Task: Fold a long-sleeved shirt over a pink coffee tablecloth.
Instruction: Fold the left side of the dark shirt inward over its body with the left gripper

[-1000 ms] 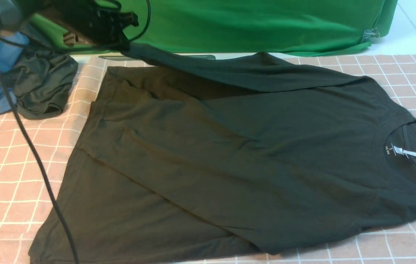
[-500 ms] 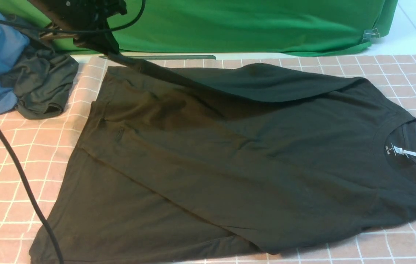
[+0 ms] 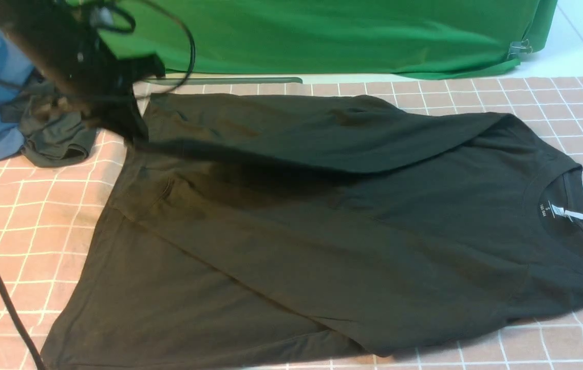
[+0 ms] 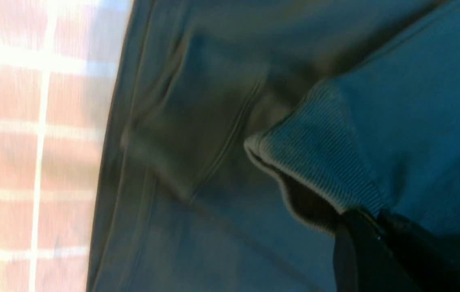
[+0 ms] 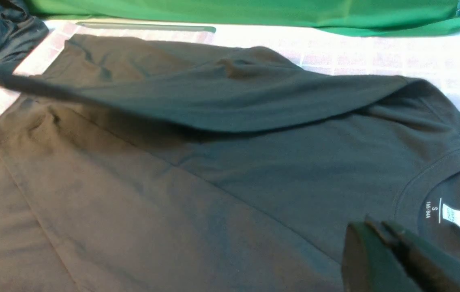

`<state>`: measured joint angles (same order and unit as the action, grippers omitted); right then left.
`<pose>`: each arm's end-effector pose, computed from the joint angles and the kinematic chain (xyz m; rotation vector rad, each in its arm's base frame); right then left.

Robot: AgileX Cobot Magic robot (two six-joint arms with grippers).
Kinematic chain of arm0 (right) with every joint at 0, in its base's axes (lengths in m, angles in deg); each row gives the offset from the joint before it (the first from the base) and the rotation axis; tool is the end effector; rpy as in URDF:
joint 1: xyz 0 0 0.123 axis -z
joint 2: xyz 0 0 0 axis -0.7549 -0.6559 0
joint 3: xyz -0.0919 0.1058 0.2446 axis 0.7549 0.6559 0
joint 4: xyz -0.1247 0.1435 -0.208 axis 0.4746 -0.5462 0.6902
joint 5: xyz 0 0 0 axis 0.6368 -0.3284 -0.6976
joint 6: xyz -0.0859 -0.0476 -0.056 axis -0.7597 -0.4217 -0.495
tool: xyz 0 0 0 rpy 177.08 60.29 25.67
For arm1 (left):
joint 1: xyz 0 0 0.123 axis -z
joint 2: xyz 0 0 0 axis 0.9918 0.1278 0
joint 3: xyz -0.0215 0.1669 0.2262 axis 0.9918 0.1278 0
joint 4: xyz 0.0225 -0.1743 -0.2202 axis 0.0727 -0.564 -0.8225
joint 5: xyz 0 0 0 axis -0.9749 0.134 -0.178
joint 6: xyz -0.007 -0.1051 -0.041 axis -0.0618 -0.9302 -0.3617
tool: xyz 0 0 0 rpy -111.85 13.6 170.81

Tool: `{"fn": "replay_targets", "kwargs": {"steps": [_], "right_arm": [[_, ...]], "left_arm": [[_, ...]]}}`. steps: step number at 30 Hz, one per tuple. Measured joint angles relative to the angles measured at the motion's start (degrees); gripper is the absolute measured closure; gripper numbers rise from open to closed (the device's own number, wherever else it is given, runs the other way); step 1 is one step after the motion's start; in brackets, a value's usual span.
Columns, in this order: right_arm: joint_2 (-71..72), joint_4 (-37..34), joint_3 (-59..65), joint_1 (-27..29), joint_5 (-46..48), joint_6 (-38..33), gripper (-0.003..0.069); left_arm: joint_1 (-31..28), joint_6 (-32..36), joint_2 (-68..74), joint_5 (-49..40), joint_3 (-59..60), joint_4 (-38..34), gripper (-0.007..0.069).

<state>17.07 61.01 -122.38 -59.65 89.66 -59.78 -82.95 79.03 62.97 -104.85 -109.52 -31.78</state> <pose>0.1712 0.0448 0.3043 -0.1285 1.9972 0.3118 0.4287 -0.0226 0.2440 -0.2836 2.9215 -0.3564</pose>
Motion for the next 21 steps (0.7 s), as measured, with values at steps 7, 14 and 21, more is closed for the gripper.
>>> {"fn": "replay_targets", "kwargs": {"steps": [7, 14, 21], "right_arm": [[0.00, 0.00, 0.00, 0.00, 0.00, 0.00, 0.0589], [0.00, 0.00, 0.00, 0.00, 0.00, 0.00, 0.0589], [0.00, 0.00, 0.00, 0.00, 0.00, 0.00, 0.0589]], "left_arm": [[2.95, -2.28, -0.05, 0.00, 6.68, 4.77, 0.0594], [4.37, -5.51, -0.42, 0.06, 10.03, 9.00, 0.0594], [4.37, -5.12, -0.42, 0.01, 10.49, 6.41, 0.0545]]}}
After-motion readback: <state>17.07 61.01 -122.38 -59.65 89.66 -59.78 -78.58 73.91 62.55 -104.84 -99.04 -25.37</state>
